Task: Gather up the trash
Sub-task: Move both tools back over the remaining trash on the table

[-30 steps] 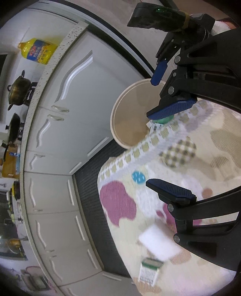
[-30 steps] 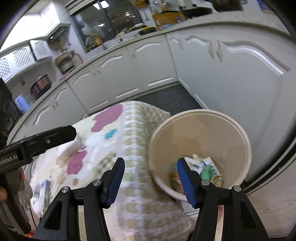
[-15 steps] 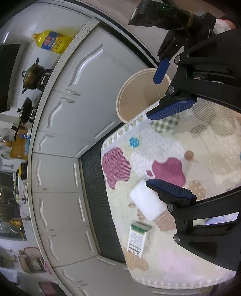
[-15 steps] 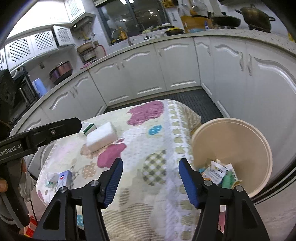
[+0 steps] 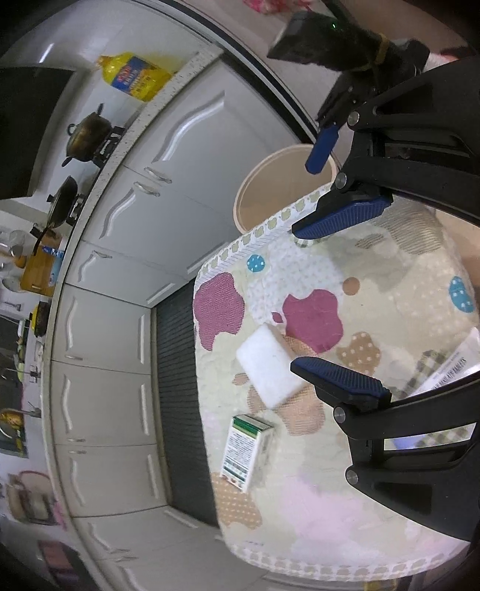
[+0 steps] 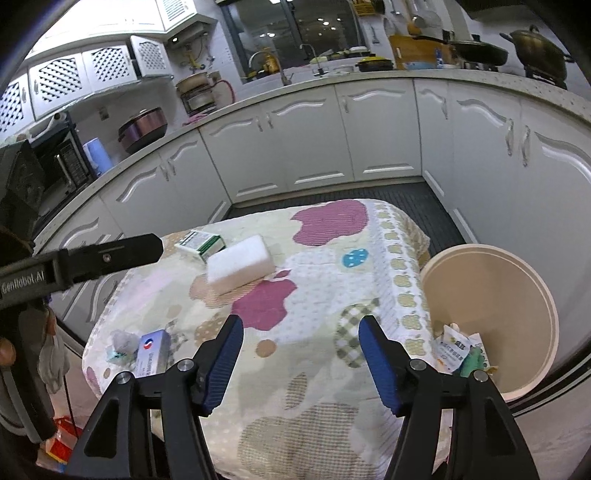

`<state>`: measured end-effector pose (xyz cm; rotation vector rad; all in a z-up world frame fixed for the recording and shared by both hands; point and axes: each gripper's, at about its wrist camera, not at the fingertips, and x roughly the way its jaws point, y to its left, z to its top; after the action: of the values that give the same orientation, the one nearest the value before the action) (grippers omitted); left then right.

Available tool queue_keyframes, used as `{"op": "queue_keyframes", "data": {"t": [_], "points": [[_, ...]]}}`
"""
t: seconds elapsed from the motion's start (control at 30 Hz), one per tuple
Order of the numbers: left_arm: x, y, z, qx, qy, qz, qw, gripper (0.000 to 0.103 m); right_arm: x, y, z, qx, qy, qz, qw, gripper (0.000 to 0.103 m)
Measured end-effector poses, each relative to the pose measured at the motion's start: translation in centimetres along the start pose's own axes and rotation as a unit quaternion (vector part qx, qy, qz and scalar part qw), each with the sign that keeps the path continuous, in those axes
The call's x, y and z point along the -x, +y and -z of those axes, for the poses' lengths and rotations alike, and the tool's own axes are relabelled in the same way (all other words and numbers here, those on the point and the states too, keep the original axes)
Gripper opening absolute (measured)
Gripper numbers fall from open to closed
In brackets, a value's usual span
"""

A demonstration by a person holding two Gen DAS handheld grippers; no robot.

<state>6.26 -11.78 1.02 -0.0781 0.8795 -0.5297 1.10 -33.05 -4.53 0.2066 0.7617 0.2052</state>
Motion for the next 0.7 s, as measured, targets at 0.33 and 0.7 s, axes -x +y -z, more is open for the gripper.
{"op": "queue_keyframes", "data": {"t": [0.33, 0.7], "points": [[3.6, 4.3, 2.1, 0.006, 0.016, -0.007, 0.9998, 0.065, -1.6, 4.2, 1.0, 0.035, 0.023, -0.034, 0.999, 0.064], [6.0, 10.6, 6.1, 0.054, 0.031, -0.047, 0.9970, 0.065, -6.5, 13.0, 4.0, 0.098, 0.098, -0.118, 0.983, 0.067]]}}
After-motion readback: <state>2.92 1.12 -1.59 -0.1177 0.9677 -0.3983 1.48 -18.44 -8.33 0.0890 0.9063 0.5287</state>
